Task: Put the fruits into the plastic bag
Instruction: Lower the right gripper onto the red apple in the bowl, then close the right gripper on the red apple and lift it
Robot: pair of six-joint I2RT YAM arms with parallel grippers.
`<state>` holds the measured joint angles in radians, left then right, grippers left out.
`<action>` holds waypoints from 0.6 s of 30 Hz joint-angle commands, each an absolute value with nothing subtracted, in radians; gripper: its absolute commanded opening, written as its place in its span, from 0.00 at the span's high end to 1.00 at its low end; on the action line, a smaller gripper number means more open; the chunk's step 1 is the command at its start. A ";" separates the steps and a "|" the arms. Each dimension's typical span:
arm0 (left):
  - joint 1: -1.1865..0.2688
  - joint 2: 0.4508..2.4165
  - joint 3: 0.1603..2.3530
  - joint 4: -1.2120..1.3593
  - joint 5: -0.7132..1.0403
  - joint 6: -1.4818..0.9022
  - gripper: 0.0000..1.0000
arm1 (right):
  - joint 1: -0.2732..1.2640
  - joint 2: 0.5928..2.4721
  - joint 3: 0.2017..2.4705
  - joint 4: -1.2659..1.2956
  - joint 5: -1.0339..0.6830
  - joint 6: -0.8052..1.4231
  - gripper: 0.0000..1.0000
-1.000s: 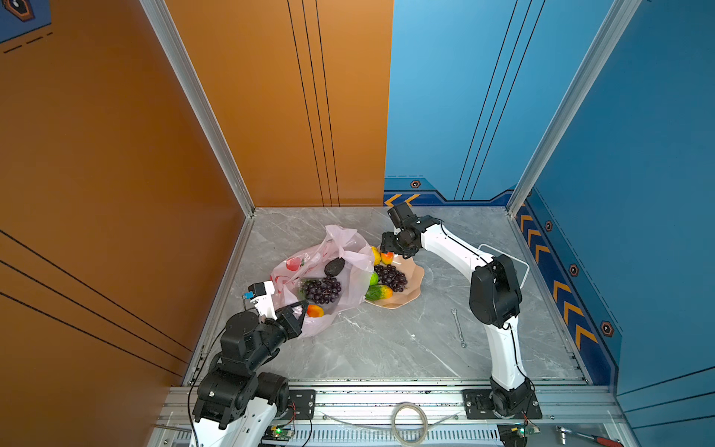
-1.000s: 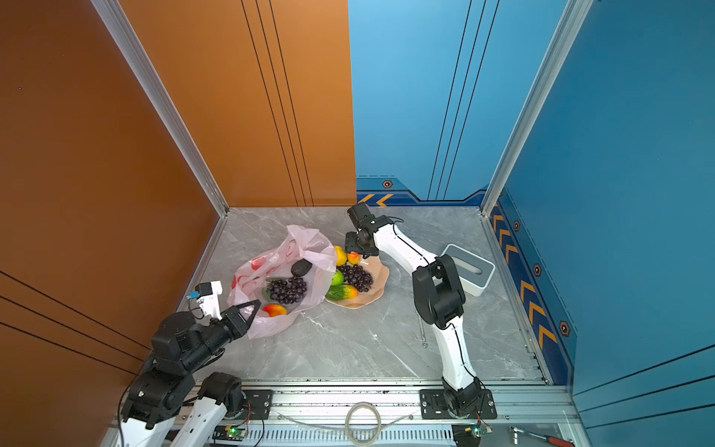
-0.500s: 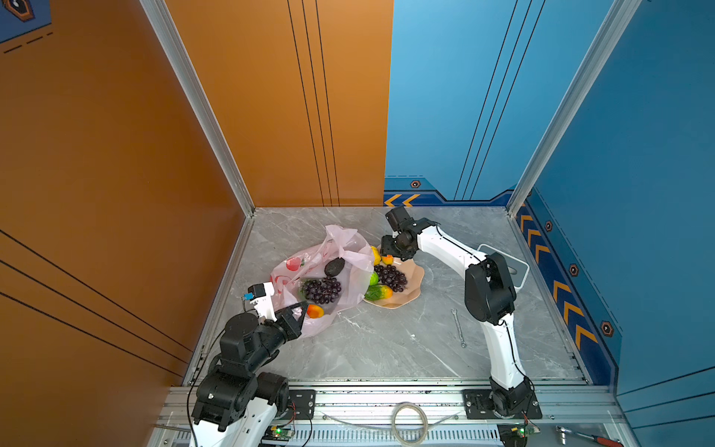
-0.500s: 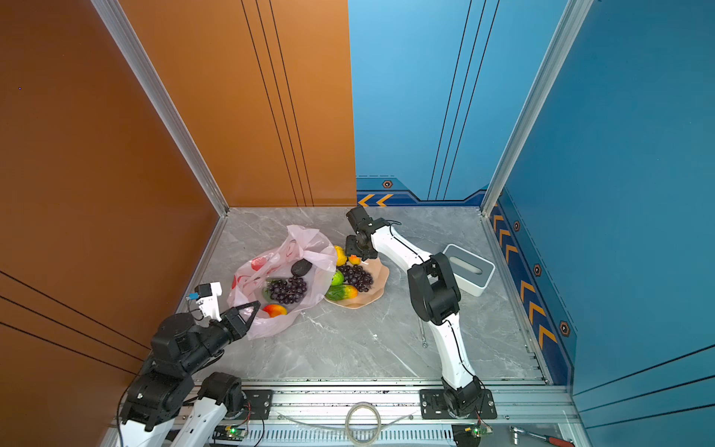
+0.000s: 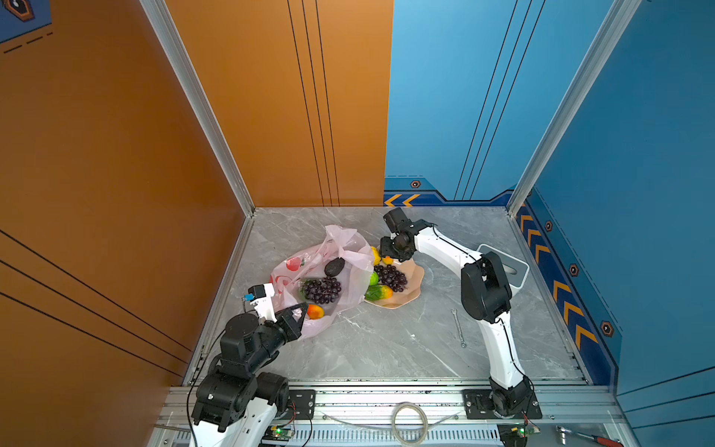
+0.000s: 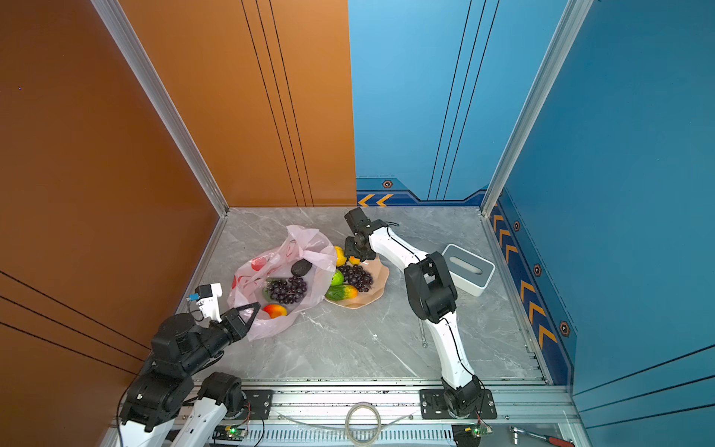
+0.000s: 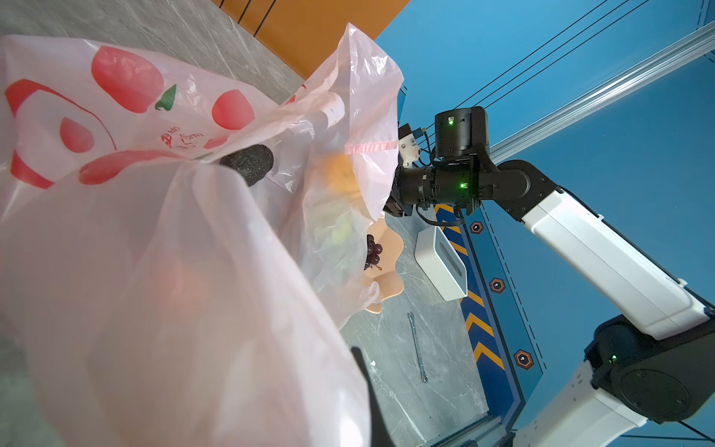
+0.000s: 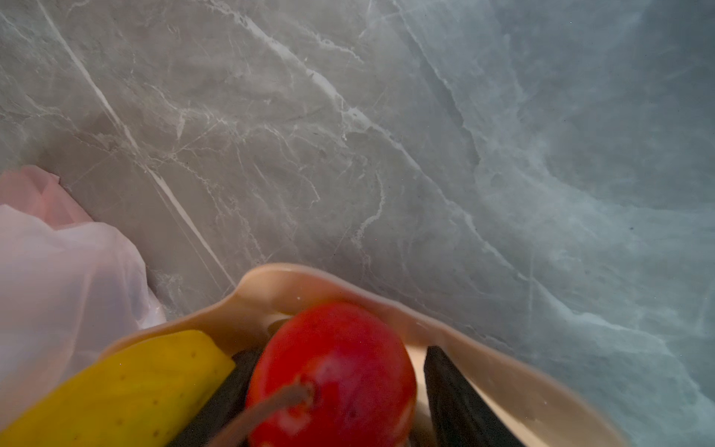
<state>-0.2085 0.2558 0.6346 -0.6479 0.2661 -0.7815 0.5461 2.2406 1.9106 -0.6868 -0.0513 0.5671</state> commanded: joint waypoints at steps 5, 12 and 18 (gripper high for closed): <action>-0.196 0.239 0.657 -0.658 0.266 -0.759 1.00 | 0.551 2.249 1.919 -0.684 -0.041 0.580 0.48; -0.195 0.233 0.658 -0.660 0.267 -0.761 1.00 | 0.552 2.231 1.911 -0.684 -0.037 0.578 0.57; -0.195 0.231 0.654 -0.660 0.267 -0.764 1.00 | 0.558 2.163 1.869 -0.667 -0.015 0.575 0.57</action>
<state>-0.2031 0.2436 0.6346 -0.6487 0.2661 -0.7815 0.5499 2.2311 1.8908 -0.6754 -0.0475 0.5770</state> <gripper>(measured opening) 0.045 0.480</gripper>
